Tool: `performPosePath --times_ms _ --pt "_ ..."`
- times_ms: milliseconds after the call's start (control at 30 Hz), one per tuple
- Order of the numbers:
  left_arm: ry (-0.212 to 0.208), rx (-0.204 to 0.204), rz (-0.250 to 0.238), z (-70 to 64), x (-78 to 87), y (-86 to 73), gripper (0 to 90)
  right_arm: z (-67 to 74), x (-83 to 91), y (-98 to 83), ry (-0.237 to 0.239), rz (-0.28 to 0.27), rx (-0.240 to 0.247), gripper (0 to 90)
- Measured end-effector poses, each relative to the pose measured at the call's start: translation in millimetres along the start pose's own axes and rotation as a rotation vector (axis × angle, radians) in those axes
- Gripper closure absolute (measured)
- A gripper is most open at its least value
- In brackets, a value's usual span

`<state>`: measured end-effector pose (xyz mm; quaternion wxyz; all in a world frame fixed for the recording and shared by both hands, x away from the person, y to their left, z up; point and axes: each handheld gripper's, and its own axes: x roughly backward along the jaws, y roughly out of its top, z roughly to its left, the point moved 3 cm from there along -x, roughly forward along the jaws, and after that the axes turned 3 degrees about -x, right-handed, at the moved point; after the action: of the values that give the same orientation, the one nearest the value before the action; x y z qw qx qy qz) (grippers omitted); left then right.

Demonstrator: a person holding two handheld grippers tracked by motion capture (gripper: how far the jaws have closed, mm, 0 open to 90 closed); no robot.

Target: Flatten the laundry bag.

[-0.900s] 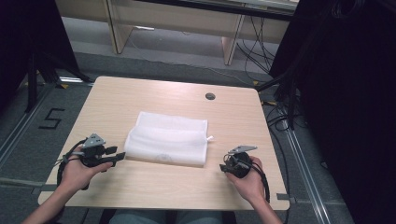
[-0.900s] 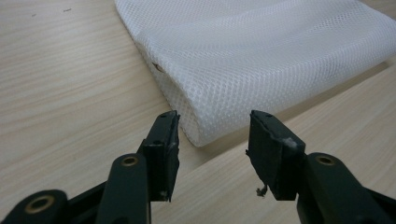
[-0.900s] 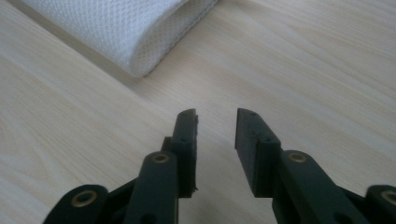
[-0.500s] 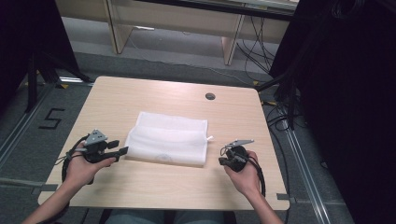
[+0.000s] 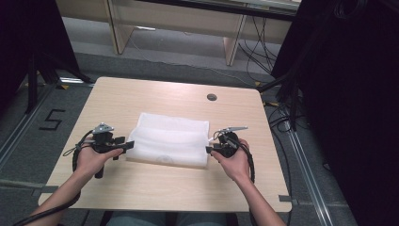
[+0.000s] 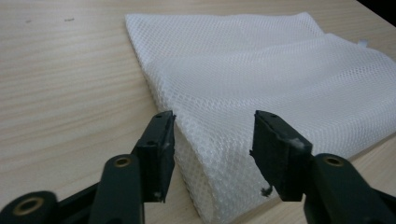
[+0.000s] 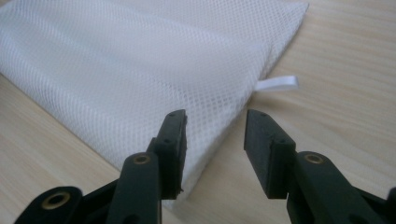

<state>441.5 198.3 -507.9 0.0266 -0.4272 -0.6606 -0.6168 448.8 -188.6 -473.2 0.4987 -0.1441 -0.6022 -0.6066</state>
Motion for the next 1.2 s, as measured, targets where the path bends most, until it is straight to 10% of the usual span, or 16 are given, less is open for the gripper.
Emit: performPosePath --times_ms 267,333,433,967,1200 --pt "0.007 -0.006 0.072 -1.7 -5.5 -3.1 60.6 0.0 -21.2 3.7 -0.006 0.021 0.012 64.6" --pt "-0.011 -0.017 0.088 -5.0 -7.0 -5.8 63.3 4.1 -23.8 0.8 -0.030 0.085 -0.021 84.4" --pt "-0.022 -0.033 0.114 -8.2 -7.9 -8.2 66.3 0.4 -21.5 1.7 -0.031 0.098 -0.002 90.0" --pt "-0.128 -0.160 0.229 -55.9 4.8 -23.7 68.0 -13.1 13.5 -37.3 -0.065 0.241 0.005 90.0" --pt "-0.039 -0.211 0.077 -57.9 24.3 5.6 56.5 -10.9 31.0 -13.7 -0.069 0.118 0.080 72.9"
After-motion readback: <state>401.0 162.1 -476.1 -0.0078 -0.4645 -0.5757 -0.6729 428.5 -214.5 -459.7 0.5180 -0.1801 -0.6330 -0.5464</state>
